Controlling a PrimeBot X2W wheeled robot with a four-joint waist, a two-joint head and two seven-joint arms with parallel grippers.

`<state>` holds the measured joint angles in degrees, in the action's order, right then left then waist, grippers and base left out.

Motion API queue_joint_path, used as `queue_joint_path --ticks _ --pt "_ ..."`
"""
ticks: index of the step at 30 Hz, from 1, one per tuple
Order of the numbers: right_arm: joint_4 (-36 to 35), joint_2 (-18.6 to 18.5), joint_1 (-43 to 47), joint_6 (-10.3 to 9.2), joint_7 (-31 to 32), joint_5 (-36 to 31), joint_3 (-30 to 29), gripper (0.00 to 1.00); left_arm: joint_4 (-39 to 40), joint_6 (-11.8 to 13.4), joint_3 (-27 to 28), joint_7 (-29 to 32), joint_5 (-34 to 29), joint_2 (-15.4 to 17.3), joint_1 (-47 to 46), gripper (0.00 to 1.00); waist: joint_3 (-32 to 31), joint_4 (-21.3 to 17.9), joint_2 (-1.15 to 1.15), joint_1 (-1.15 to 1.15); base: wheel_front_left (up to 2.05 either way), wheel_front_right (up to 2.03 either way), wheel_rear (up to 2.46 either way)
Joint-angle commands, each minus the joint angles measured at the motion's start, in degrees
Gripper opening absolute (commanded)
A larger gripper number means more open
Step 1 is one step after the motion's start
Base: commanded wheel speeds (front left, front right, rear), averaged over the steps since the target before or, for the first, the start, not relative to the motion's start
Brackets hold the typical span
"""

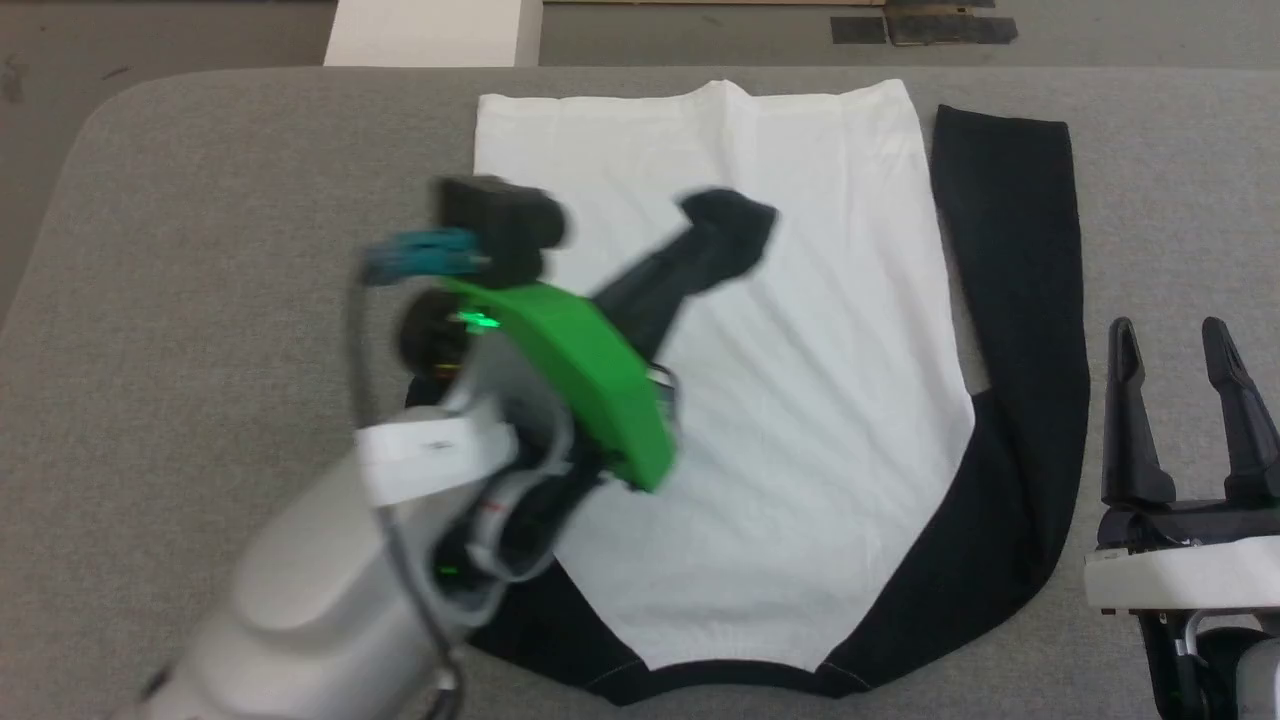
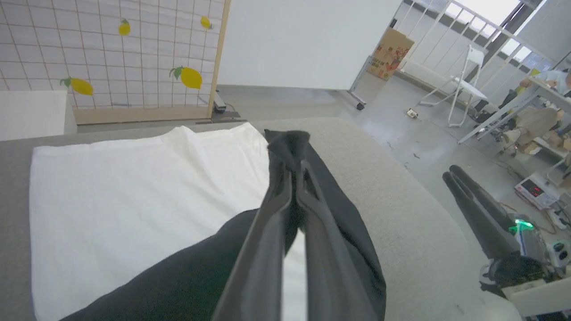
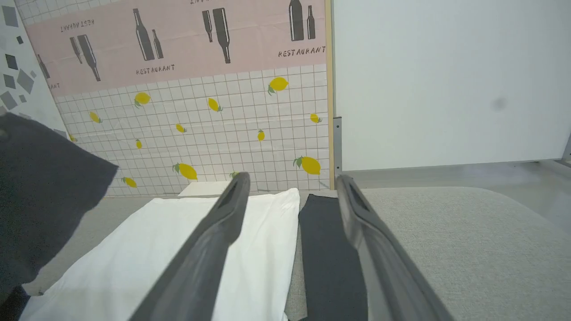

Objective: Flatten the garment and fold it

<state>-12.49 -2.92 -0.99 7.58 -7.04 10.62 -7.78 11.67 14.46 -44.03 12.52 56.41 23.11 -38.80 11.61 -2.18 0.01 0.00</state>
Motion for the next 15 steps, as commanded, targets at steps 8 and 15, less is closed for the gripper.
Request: queue_joint_path --ticks 8,15 --pt "0.26 0.04 -1.11 -0.09 -0.24 0.62 0.74 1.0 -24.07 -7.92 -9.14 -1.63 0.89 -15.89 -4.35 0.0 2.78 -4.58 -0.01 0.0 0.0 0.0 0.0" --pt "1.85 0.04 -2.36 -0.09 -1.18 1.38 2.42 1.0 -36.68 -11.33 -16.35 -1.84 -2.07 -19.53 -6.48 0.0 3.96 -8.21 -0.01 0.0 0.0 0.0 0.0"
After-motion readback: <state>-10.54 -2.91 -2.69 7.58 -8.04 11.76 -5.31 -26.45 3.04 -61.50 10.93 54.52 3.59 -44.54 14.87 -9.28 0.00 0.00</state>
